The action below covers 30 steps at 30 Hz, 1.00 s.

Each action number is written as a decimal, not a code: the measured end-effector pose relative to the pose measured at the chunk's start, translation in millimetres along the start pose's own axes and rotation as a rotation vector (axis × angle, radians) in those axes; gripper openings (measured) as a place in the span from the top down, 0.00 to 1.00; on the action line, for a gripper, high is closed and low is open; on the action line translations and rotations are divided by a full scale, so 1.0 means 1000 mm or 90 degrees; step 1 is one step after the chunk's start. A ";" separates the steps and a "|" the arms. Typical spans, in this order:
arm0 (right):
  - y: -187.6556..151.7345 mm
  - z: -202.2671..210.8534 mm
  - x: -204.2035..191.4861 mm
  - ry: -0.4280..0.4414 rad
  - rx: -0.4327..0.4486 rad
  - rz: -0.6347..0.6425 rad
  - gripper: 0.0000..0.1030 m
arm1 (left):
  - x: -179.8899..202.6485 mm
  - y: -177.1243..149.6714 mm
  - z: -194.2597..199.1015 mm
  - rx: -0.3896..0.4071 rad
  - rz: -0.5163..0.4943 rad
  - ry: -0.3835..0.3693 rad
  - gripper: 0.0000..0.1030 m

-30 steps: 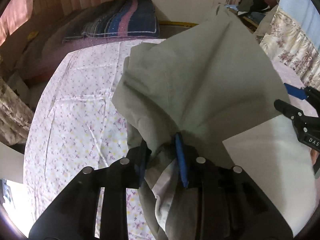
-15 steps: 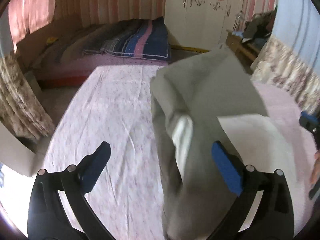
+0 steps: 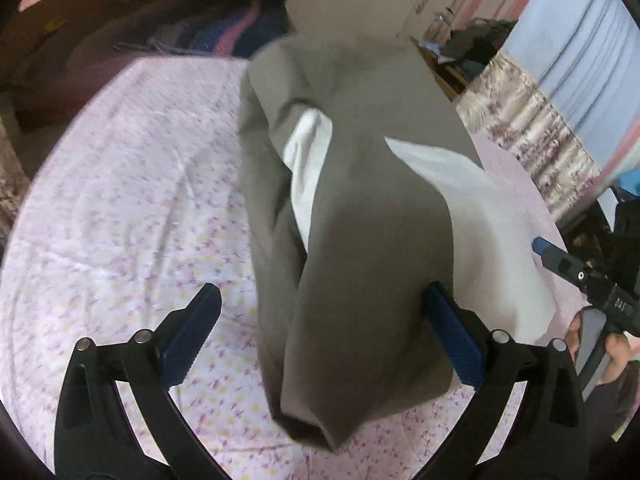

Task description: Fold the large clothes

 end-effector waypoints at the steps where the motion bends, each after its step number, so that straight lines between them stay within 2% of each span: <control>1: 0.000 -0.007 0.002 0.003 -0.016 0.003 0.06 | 0.000 -0.001 -0.007 -0.015 0.002 -0.009 0.03; 6: -0.007 -0.032 0.011 0.071 -0.067 -0.046 0.06 | -0.003 -0.014 -0.034 -0.069 0.029 -0.070 0.03; 7: -0.010 -0.038 0.012 0.084 -0.072 -0.053 0.06 | -0.003 -0.017 -0.037 -0.063 0.035 -0.081 0.03; 10: -0.017 -0.051 0.014 0.127 -0.096 -0.091 0.06 | 0.002 -0.021 -0.041 -0.060 0.012 -0.076 0.03; 11: -0.018 -0.052 0.014 0.136 -0.096 -0.097 0.06 | 0.003 -0.021 -0.041 -0.060 0.011 -0.078 0.05; 12: -0.018 -0.052 0.011 0.144 -0.091 -0.089 0.08 | 0.005 -0.020 -0.041 -0.060 0.008 -0.088 0.13; 14: -0.017 -0.050 0.003 0.150 -0.082 -0.059 0.16 | 0.010 -0.018 -0.036 -0.054 -0.008 -0.085 0.20; 15: -0.016 -0.048 0.000 0.152 -0.078 -0.052 0.26 | 0.014 -0.017 -0.034 -0.048 -0.022 -0.077 0.28; 16: -0.016 -0.046 -0.005 0.150 -0.072 -0.037 0.35 | 0.018 -0.015 -0.030 -0.038 -0.035 -0.062 0.31; 17: -0.014 -0.042 -0.012 0.143 -0.060 -0.012 0.41 | 0.021 -0.011 -0.027 -0.031 -0.039 -0.053 0.40; 18: -0.012 -0.038 -0.019 0.134 -0.046 0.011 0.43 | 0.024 -0.006 -0.022 -0.017 -0.042 -0.042 0.52; 20: -0.007 -0.030 -0.028 0.125 -0.016 0.037 0.51 | 0.032 0.004 -0.009 0.020 -0.054 -0.025 0.64; 21: -0.004 -0.024 -0.032 0.117 0.006 0.058 0.53 | 0.036 0.008 -0.004 0.032 -0.059 -0.019 0.67; 23: 0.007 0.001 -0.039 0.110 0.071 0.091 0.57 | 0.048 0.013 0.005 0.053 -0.056 -0.014 0.69; 25: 0.015 0.021 -0.038 0.114 0.099 0.100 0.59 | 0.066 0.017 0.017 0.081 -0.075 -0.005 0.70; 30: 0.013 0.089 -0.022 0.068 0.158 0.156 0.60 | 0.133 0.015 0.046 0.143 -0.134 -0.008 0.73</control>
Point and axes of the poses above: each gripper's, at about its wrist camera, not at the fingertips, and z roughly against the way its jaws point, x to its right, y to its top, the point moved 4 cm from there along -z, roughly the way its jaws point, and after that the axes turned 8 degrees about x, right-handed, at the moved point
